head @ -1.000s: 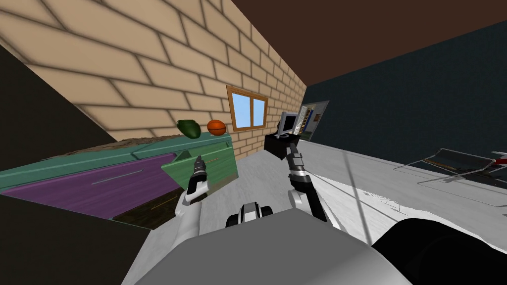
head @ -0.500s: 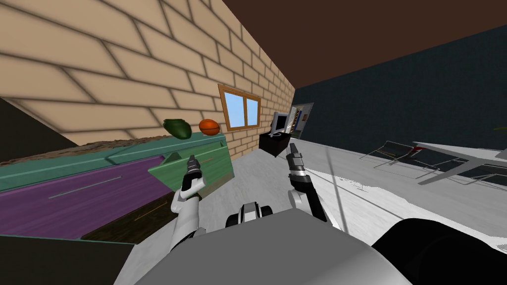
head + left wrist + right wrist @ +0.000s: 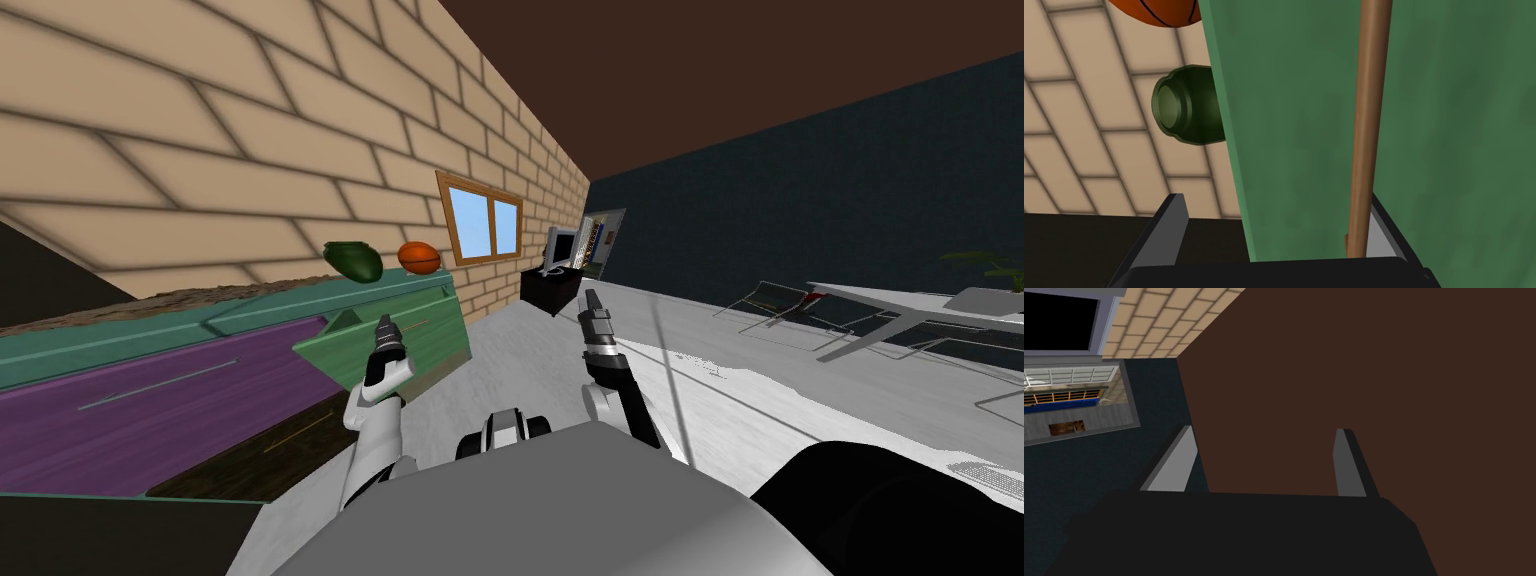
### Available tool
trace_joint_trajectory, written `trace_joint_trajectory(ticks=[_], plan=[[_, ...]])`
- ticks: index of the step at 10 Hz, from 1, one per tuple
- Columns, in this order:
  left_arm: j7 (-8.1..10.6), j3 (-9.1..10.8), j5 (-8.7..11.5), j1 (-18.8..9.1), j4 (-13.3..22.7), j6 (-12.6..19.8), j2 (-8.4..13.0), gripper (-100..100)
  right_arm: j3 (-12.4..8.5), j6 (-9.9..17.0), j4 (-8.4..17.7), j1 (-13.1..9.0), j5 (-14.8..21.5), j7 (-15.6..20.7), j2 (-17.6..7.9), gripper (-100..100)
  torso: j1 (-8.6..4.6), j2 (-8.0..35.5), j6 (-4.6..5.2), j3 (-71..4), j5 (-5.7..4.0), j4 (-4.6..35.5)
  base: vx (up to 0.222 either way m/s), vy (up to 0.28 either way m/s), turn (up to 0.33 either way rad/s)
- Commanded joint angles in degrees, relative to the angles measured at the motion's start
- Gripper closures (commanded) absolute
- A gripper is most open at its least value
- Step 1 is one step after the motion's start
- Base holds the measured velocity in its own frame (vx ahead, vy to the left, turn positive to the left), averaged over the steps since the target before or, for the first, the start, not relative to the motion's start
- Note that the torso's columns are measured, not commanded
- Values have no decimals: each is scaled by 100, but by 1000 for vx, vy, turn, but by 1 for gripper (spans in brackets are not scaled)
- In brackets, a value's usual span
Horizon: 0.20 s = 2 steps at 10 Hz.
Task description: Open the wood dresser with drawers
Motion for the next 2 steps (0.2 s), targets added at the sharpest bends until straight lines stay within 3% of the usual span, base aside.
trace_joint_trajectory(ticks=[1,2], plan=[[0,1,0,1,1,1,0,0,0,0,0,0,0,0,0,0,2,1,1,1,2,-1,0,0,0],[0,1,0,2,2,2,-1,0,0,0,0,0,0,0,0,0,3,1,1,1,3,-2,0,0,0]])
